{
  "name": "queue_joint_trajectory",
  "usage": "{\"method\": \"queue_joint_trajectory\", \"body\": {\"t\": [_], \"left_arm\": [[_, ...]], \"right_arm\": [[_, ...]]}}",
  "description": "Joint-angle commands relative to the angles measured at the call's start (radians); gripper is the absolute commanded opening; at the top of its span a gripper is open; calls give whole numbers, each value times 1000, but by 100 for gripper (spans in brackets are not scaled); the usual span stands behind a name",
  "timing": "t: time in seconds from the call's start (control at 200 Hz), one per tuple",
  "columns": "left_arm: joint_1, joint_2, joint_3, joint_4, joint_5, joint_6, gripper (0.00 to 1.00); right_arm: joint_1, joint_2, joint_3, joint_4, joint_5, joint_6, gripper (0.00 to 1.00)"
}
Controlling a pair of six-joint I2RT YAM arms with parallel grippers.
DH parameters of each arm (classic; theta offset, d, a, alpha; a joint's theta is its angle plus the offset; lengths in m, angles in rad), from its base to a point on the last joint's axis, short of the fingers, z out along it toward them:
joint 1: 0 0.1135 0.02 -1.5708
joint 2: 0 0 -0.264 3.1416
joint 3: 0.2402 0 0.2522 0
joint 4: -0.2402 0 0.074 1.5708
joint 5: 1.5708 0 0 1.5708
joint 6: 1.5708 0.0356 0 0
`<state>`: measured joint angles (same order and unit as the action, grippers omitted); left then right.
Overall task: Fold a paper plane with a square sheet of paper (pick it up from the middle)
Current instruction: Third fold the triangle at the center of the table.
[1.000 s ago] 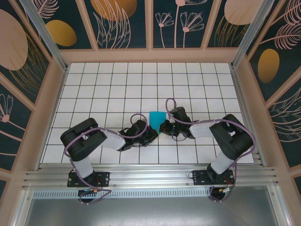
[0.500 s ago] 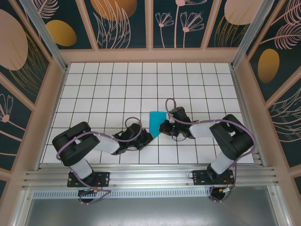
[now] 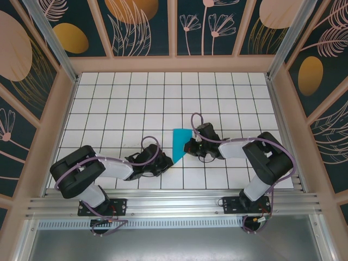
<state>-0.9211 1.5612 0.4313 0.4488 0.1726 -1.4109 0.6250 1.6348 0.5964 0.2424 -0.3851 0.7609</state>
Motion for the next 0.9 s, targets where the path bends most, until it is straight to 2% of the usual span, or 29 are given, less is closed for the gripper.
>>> {"method": "queue_joint_trajectory", "body": {"t": [0.0, 0.08, 0.36, 0.626, 0.896], "left_arm": [[0, -24, 30, -207, 20, 91, 11], [1, -54, 48, -240, -10, 99, 11], [0, -81, 100, -161, -65, 83, 12], [0, 36, 119, -28, 20, 79, 14], [-1, 33, 4, -78, 29, 77, 13]], "right_arm": [[-1, 8, -6, -129, 91, -17, 3], [-1, 6, -6, -129, 91, -17, 3], [-1, 8, -15, -118, 91, -12, 3], [-1, 9, -15, -118, 86, -14, 3], [-1, 5, -15, -124, 87, -12, 4]]}}
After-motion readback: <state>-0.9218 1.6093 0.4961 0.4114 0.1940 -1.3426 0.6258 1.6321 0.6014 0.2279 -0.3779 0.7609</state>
